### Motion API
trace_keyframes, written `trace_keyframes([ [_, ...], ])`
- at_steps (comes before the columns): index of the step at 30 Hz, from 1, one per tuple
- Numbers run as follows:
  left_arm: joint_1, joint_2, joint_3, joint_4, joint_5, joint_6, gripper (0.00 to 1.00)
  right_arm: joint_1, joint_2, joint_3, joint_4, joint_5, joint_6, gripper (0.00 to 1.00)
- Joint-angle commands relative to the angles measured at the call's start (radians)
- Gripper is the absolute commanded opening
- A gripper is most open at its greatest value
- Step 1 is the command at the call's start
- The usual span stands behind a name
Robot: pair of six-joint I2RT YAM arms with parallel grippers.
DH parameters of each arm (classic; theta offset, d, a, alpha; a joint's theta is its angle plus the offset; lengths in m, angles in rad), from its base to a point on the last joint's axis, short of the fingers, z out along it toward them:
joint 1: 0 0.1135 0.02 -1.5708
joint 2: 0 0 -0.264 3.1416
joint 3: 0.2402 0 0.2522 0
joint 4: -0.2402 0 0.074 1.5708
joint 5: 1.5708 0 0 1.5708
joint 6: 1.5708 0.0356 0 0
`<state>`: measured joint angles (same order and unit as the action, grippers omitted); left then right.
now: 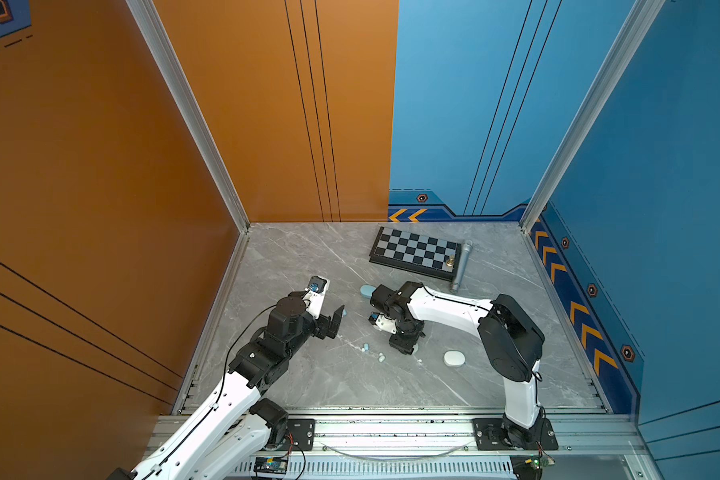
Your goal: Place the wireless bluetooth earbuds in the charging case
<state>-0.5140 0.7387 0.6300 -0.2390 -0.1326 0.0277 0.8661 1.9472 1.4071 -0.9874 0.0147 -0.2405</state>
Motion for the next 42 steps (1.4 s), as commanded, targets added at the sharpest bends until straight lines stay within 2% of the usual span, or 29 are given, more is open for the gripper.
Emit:
trace_keyframes([
  [1, 0.007, -0.001, 0.033, -0.014, -0.019, 0.030, 0.98, 0.008, -0.124, -0.042, 0.063, 0.005, -0.066, 0.67],
  [4, 0.009, -0.001, 0.031, 0.015, -0.011, 0.053, 0.98, 0.009, -0.262, -0.105, 0.139, -0.003, -0.088, 0.72],
  [7, 0.011, -0.030, -0.010, 0.123, 0.045, 0.105, 0.98, 0.008, -0.477, -0.254, 0.328, -0.042, -0.121, 0.73],
  [10, 0.023, -0.029, -0.005, 0.130, 0.152, 0.147, 0.98, 0.007, -0.716, -0.500, 0.609, -0.166, -0.175, 0.74],
  [12, 0.028, -0.019, 0.003, 0.116, 0.255, 0.179, 0.98, 0.004, -0.826, -0.635, 0.773, -0.196, -0.135, 0.79],
  [13, 0.028, -0.014, 0.006, 0.109, 0.307, 0.186, 0.98, -0.002, -0.845, -0.659, 0.789, -0.196, -0.083, 0.80],
  [17, 0.018, 0.005, 0.015, 0.103, 0.437, 0.162, 0.98, -0.034, -0.825, -0.696, 0.737, -0.232, 0.015, 0.79],
  [24, -0.019, 0.025, 0.011, 0.080, 0.523, 0.170, 0.98, -0.064, -0.660, -0.704, 0.726, -0.218, -0.003, 0.75],
  [33, -0.065, 0.049, 0.001, 0.060, 0.502, 0.209, 0.98, -0.101, -0.483, -0.577, 0.678, -0.191, 0.006, 0.71],
  [42, -0.076, 0.039, -0.013, 0.060, 0.469, 0.215, 0.98, -0.091, -0.415, -0.520, 0.584, -0.151, -0.043, 0.67],
])
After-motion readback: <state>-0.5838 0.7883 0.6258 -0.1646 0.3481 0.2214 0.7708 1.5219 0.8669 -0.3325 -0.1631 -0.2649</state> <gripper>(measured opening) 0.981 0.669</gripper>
